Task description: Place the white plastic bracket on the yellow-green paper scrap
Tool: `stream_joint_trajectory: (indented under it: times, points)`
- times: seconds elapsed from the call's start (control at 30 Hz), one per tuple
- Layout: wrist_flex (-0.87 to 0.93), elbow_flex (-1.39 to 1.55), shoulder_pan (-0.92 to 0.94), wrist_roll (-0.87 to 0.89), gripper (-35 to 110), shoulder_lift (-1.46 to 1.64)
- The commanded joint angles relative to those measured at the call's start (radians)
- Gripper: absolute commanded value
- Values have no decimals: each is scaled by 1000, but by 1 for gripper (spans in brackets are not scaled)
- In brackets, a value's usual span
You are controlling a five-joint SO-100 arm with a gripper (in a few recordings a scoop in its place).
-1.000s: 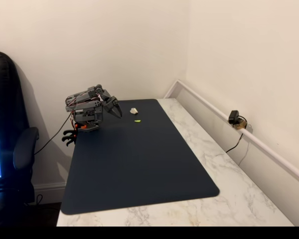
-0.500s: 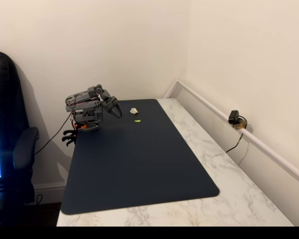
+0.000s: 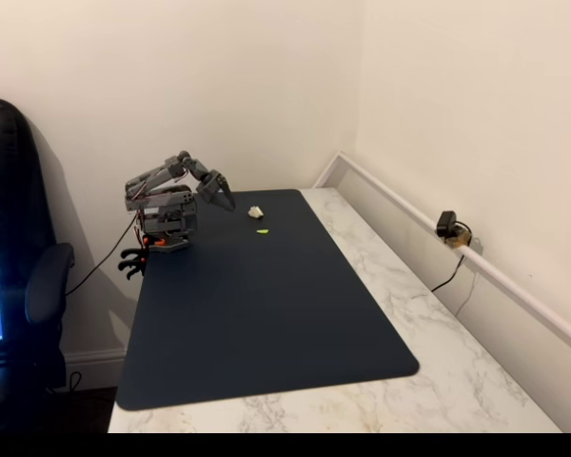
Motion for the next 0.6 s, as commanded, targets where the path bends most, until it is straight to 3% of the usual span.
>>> stream_joint_trajectory:
  times: [0.0,0.23,0.57]
  points:
    - [107,-448,17,20,0,-365]
    - [279,-876,52,207,0,-793]
    - [310,-839,155,316,0,-819]
